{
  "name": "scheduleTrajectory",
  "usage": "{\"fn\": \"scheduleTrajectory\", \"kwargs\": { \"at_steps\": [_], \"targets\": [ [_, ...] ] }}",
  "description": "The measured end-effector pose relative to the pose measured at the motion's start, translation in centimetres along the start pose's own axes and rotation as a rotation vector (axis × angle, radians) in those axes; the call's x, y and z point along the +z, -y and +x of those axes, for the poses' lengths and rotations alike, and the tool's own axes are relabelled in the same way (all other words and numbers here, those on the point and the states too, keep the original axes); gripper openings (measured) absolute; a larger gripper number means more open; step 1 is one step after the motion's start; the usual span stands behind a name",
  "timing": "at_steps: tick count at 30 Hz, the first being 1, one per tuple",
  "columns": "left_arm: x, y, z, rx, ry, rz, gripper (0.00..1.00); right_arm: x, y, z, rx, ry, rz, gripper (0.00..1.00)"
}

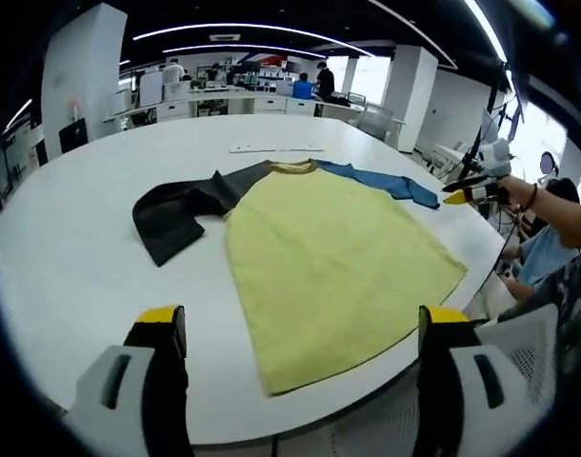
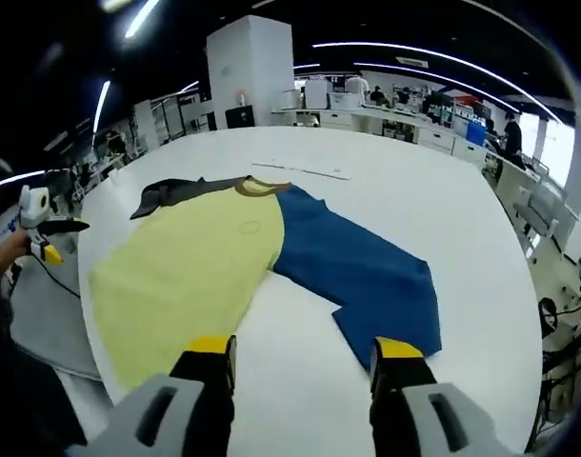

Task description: Fold the garment on the visible template until the final outline fits inside the template.

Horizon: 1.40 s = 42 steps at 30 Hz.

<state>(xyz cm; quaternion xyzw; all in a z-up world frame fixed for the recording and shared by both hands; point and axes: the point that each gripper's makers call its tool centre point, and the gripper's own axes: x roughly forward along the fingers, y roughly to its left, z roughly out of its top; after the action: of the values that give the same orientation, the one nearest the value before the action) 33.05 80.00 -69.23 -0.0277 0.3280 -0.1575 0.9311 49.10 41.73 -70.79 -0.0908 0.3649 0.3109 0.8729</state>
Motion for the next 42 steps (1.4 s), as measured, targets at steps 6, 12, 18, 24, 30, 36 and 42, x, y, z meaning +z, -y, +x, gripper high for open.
{"fn": "scheduleTrajectory", "kwargs": {
  "at_steps": [6,12,18,24,30,36,42],
  "targets": [
    [0.7,0.5,0.1,-0.006,0.019,0.007,0.99,-0.1,1.8,1.2,-0.003,-0.036,-0.062,0.5],
    [0.5,0.6,0.2,-0.005,0.009,0.009,0.97,-1.3,4.6,3.0,-0.034,-0.091,-0.124,0.37],
    [1.2,0.8,-0.2,-0.011,0.045,0.015,0.96,-2.6,5.6,3.7,-0.022,-0.144,-0.133,0.29],
    [1.5,1.2,-0.4,-0.03,0.073,0.023,0.95,-3.5,6.3,4.3,-0.026,-0.187,-0.131,0.25],
    [1.9,1.8,-0.3,-0.065,0.094,0.042,0.95,-3.2,6.8,4.5,-0.04,-0.176,-0.095,0.12],
    [2.0,3.0,0.1,-0.114,0.092,0.076,0.95,-3.0,8.1,4.6,-0.1,-0.175,-0.006,0.0],
    [2.7,3.1,0.1,-0.099,0.111,0.11,0.9,-0.7,9.4,3.4,-0.165,-0.132,-0.019,0.0]
  ]
}}
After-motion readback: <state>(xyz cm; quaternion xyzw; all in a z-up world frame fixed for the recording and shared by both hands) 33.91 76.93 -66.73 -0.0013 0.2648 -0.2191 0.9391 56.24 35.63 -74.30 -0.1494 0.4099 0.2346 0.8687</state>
